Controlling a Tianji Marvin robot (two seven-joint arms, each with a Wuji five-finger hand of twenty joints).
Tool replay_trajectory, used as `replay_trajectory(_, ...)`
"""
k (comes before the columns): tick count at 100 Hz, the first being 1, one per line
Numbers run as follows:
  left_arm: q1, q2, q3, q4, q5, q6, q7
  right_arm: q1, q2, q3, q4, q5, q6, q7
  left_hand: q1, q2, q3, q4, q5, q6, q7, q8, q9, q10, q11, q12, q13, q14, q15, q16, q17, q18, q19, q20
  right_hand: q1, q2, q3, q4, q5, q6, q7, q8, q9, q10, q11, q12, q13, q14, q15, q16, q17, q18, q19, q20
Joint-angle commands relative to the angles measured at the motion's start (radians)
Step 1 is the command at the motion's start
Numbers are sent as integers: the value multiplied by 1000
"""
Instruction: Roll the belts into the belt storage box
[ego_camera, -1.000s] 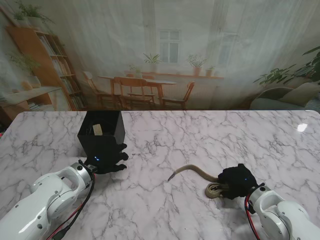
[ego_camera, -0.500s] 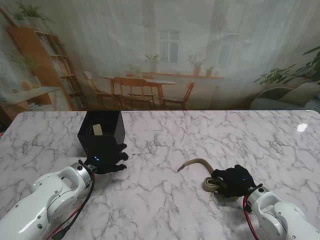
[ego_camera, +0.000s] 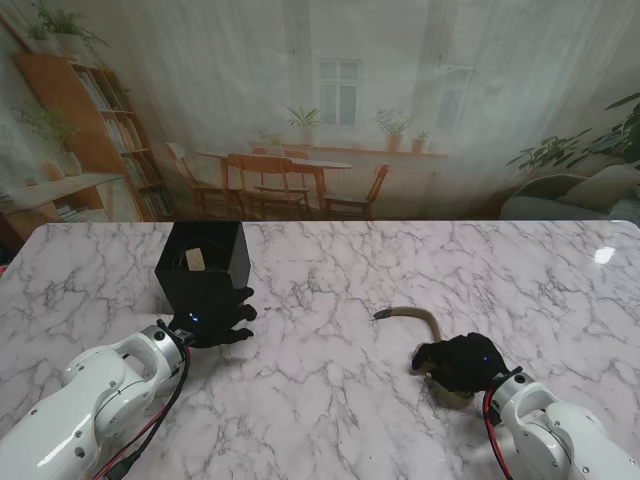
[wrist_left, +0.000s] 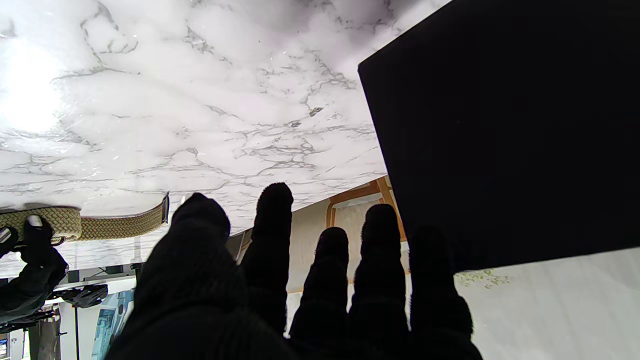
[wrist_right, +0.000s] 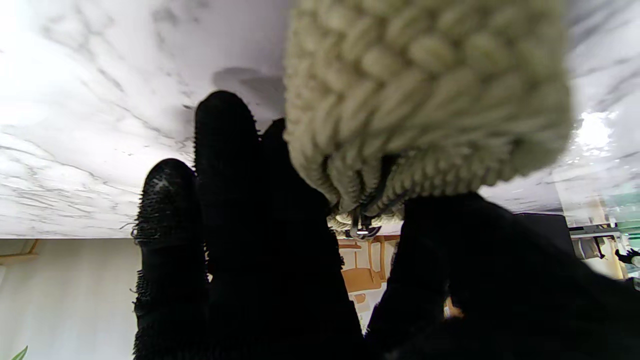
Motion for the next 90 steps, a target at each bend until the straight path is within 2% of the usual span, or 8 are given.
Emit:
replay_trajectory(1,-1,-2,2,3,-2,-1,-11,-5,-1,-1,9,-13,-8,-19,-12,32,-12,-16,21,6,-6,-4,-40,10,-6,1,-19,16,-27,0,-17,32,-31,7,174,64,138,63,124,50,49,4,75,-135,26,-14,20,-82,-38,-19,-15,19,-7,-1)
replay_trajectory(6,-1,-2,2,3,-2,-1,-10,-5,0,4,7,-18,-18,-25,-9,31,-11,-16,20,5,-7,-4,-40,10,-6,2,-20,15,-27,0,-18,32,-32,6,148,-34,153,-56,145,177,183,-210,102,-162,-31,-39,21,-123,-80,-11,-13,-16,-12,9)
replay_trajectory(15,-2,-2,3,4,-3,-2,-10,-12,-2,18,-6,-4,-37,-5,-11,33,-12,-16,21,4,-6,-3,-41,10,-6,1,-21,15,-27,0,-17,32,-31,6,59,-116,206,-81,156,371,304,-206,99,-224,-166,-113,-21,-183,-151,-34,-23,-70,-14,10)
replay_trajectory(21,-2,-2,4,4,-3,-1,-12,-21,1,32,-22,-8,-54,20,-13,33,-13,-16,22,6,-6,-3,-41,10,-6,1,-21,16,-27,0,-17,32,-32,6,-111,-107,178,-33,170,440,197,-134,70,-236,-227,-140,-54,-203,-191,-52,-37,-99,-15,13)
replay_trajectory(33,-1,-2,4,4,-3,-1,-13,-43,5,74,-75,5,-94,128,-12,33,-12,-16,23,5,-6,-3,-41,11,-6,1,-20,17,-27,0,-18,32,-32,6,-225,-48,158,96,180,497,-3,73,13,-245,-290,-166,-136,-218,-255,-73,-129,-123,-57,28)
replay_trajectory(46,0,-2,3,4,-3,-1,-12,-62,15,115,-133,41,-130,294,-11,33,-12,-16,22,6,-6,-3,-41,10,-6,1,-20,16,-27,0,-18,31,-32,6,-292,-65,154,134,84,580,-93,101,-74,-247,-370,-211,-242,-258,-329,-111,-209,-190,-104,22)
replay_trajectory(78,0,-2,3,4,-2,1,-12,-73,25,132,-179,70,-122,425,-9,32,-12,-16,22,5,-6,-3,-40,11,-6,1,-20,17,-27,0,-17,33,-32,6,-187,-198,536,272,-62,644,-145,106,-198,-263,-518,-362,-366,-313,-381,-206,-233,-272,-118,-8)
replay_trajectory(90,-1,-2,4,4,-2,1,-14,-78,27,133,-189,39,-113,426,-8,31,-11,-16,23,5,-6,-3,-40,10,-6,1,-20,16,-27,0,-17,32,-32,6,-21,-260,595,202,-107,619,-128,119,-211,-315,-529,-364,-368,-346,-375,-215,-218,-305,-116,-17)
